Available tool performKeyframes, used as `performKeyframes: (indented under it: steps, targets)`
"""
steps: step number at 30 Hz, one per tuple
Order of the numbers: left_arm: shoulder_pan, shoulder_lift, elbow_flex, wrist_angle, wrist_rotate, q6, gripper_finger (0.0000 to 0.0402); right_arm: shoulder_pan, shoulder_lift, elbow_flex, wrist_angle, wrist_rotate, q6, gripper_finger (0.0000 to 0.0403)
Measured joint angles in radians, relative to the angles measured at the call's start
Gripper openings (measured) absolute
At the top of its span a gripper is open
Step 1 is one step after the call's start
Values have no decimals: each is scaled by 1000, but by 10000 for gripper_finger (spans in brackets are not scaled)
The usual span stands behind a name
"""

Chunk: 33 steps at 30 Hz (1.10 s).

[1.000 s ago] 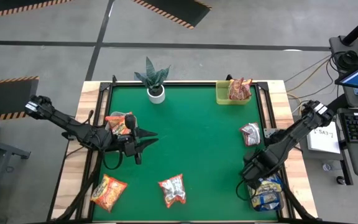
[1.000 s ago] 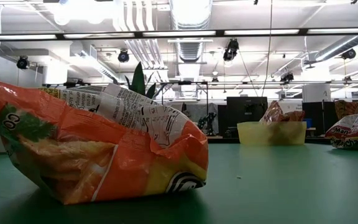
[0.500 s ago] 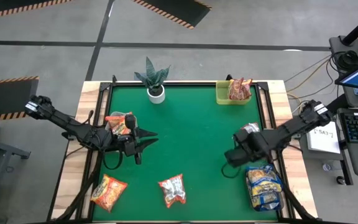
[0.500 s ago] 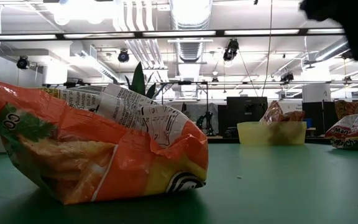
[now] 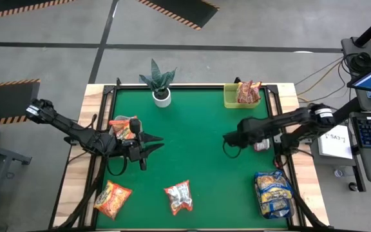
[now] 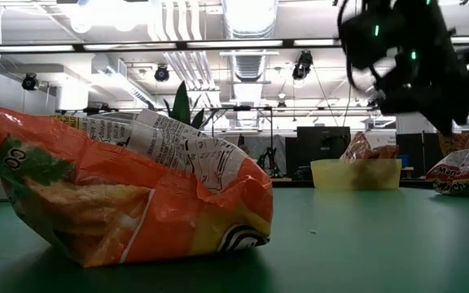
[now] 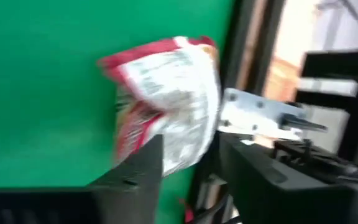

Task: Sort Maruchan noodles
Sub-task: Put the red noodle pack into the yellow bin

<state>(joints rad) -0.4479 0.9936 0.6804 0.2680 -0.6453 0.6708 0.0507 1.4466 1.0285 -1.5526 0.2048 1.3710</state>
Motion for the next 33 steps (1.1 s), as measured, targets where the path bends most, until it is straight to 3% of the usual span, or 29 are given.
performKeyframes:
  steps: [4,8,13,15,21,27,33]
  targets:
    - [0,0,0,-2,0,0,75,-63,24,-100,30,2,-10,75]
    - [0,0,0,-2,-1,0,75,-82,60,-193,250,5,-78,17]
    - [0,0,0,-1,-1,0,75,-82,113,-228,560,7,-168,13]
    - [0,0,0,-2,-1,0,75,-82,135,-195,602,51,-186,13]
    - [0,0,0,-7,-2,0,75,-82,148,-54,618,155,-281,13]
    - [0,0,0,-13,-3,0,75,-82,148,77,611,162,-346,15]
    - [0,0,0,-22,-3,0,75,-82,175,162,610,162,-370,79]
